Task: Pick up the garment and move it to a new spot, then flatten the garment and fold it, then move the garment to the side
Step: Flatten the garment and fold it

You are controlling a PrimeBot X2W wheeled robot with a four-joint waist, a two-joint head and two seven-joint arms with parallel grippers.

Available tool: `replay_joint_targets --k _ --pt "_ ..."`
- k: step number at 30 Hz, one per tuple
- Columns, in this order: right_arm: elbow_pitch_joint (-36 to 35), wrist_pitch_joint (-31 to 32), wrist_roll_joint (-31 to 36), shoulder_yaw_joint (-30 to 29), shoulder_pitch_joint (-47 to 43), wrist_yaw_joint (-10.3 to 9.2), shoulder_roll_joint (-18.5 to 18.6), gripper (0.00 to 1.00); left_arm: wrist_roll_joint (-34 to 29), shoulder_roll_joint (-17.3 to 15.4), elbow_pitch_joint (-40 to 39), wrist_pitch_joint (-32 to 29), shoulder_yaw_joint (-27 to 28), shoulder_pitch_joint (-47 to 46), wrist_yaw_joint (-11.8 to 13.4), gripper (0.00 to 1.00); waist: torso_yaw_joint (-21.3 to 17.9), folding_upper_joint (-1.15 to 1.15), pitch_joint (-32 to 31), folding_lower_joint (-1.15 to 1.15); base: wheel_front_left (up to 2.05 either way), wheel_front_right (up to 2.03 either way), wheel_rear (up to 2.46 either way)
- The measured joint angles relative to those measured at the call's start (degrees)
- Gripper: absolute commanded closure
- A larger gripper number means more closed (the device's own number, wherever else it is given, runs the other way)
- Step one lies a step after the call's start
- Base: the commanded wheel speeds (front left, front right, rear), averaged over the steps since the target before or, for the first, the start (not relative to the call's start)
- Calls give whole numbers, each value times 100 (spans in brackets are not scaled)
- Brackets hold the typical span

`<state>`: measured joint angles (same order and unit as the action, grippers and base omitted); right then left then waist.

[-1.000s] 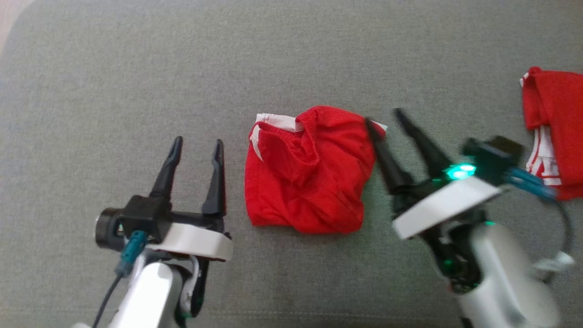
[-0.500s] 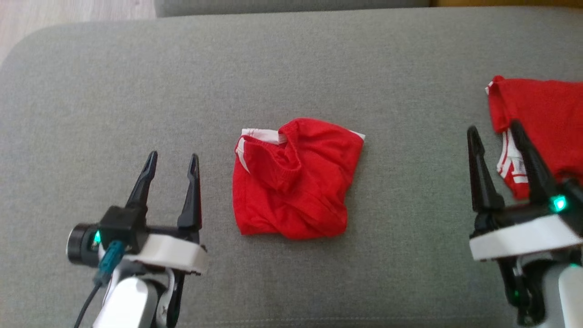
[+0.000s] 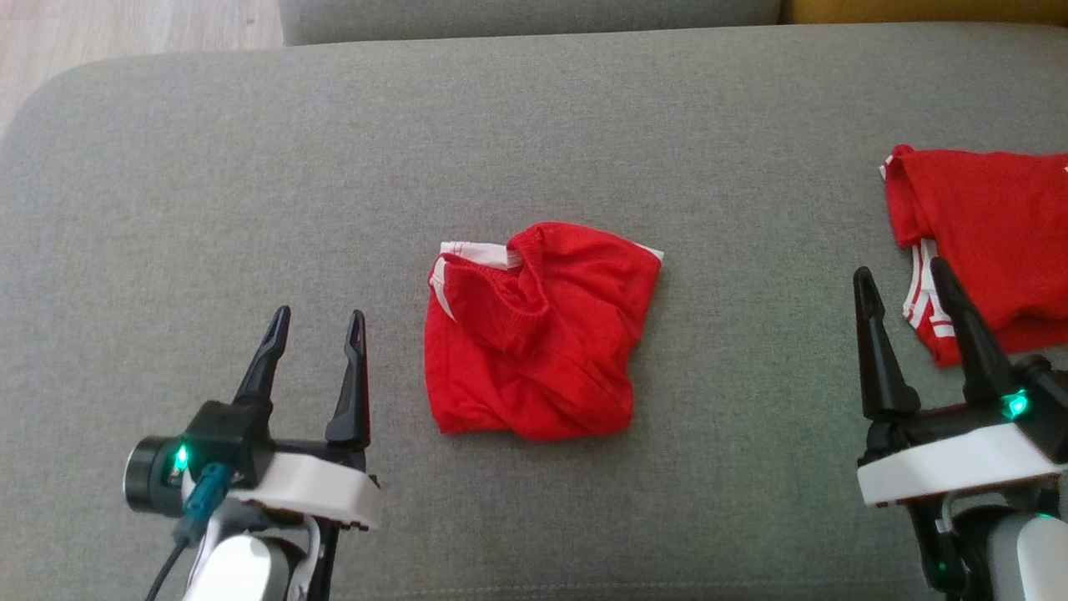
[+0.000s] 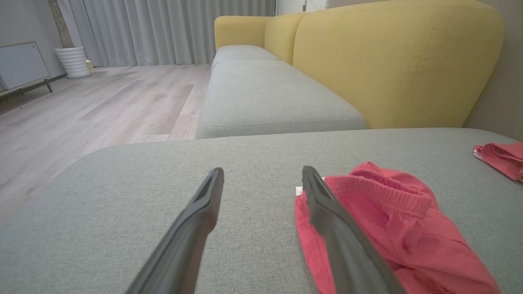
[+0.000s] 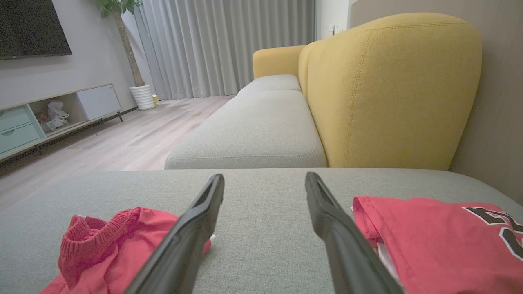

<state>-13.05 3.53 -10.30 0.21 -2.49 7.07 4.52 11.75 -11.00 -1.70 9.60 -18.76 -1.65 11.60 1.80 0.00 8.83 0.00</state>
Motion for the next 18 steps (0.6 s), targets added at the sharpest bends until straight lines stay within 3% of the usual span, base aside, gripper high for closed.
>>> replay_joint_targets --k 10,11,12,13,18 --pt "59 57 30 -24 2 0 -7 0 54 -7 -5 0 -69 -6 8 0 28 0 50 0 0 0 0" --pt "107 85 30 -47 3 0 -7 11 54 -7 -8 0 -77 -11 7 0 39 0 67 0 0 0 0" --pt "151 103 31 -58 8 0 -5 82 54 -7 -9 0 -83 -19 7 0 53 0 89 0 0 0 0" --pt "210 116 32 -55 23 0 -3 100 54 -7 -11 0 -90 -32 5 0 69 0 116 0 0 0 0" --pt "581 126 40 145 249 0 0 100 54 -3 -11 5 -112 -214 -2 0 162 0 245 0 0 0 0"
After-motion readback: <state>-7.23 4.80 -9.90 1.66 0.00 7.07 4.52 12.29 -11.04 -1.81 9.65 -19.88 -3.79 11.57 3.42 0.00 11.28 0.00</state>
